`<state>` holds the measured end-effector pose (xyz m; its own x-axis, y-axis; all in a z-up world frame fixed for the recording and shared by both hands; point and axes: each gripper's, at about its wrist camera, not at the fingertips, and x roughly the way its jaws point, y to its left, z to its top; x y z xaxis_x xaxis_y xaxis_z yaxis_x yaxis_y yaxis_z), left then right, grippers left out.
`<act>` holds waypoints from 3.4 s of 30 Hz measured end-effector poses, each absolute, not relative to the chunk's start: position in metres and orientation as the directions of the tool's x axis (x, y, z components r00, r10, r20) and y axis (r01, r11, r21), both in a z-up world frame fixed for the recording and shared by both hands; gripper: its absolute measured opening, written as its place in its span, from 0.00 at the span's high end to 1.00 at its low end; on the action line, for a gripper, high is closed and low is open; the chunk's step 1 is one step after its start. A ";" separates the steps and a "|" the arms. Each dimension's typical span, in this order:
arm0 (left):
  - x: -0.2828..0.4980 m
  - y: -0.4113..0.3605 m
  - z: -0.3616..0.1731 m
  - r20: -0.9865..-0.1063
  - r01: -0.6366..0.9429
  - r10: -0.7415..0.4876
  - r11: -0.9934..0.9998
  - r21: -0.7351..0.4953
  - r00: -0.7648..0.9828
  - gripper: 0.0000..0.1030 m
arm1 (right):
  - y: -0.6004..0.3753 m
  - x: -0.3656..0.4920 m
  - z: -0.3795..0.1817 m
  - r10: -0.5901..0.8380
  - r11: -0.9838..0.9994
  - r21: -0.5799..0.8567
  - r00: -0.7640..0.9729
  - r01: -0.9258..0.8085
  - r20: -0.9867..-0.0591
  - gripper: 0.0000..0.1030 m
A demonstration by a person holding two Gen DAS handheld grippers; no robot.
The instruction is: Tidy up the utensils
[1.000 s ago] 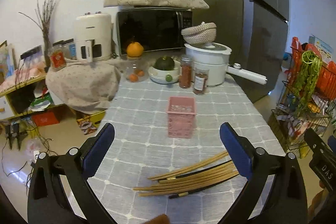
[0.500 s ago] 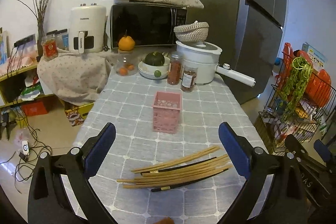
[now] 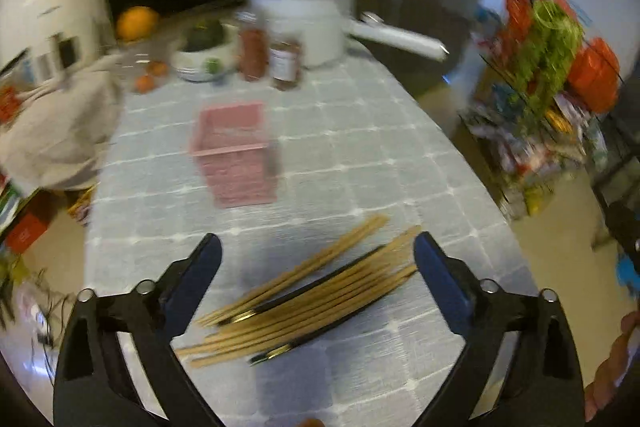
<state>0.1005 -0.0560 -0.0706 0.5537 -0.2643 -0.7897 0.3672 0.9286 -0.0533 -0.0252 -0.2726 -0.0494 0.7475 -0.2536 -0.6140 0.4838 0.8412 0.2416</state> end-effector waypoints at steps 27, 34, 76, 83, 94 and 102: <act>0.214 -0.140 -0.198 -0.986 0.640 0.020 0.759 0.123 0.165 0.49 | -0.303 0.014 -0.117 0.243 0.700 0.569 0.607 0.431 -0.757 0.05; 0.220 -0.133 -0.202 -0.991 0.637 -0.040 0.769 0.052 0.129 0.49 | -0.305 0.015 -0.119 0.226 0.705 0.552 0.596 0.446 -0.770 0.05; 0.045 0.065 0.009 -0.513 0.514 -0.503 0.847 -0.135 0.695 0.93 | -0.227 0.087 -0.202 0.284 0.590 0.423 0.313 0.688 -0.906 0.58; 0.037 0.088 0.015 -0.482 0.527 -0.535 0.833 -0.168 0.693 0.93 | -0.207 0.098 -0.198 0.289 0.604 0.420 0.305 0.678 -0.907 0.58; 0.040 0.095 0.011 -0.492 0.501 -0.519 0.846 -0.180 0.699 0.94 | -0.199 0.101 -0.208 0.258 0.587 0.419 0.331 0.693 -0.908 1.00; 0.038 0.098 0.015 -0.487 0.484 -0.511 0.854 -0.192 0.709 0.94 | -0.206 0.080 -0.166 0.285 0.627 0.528 0.462 0.573 -0.840 1.00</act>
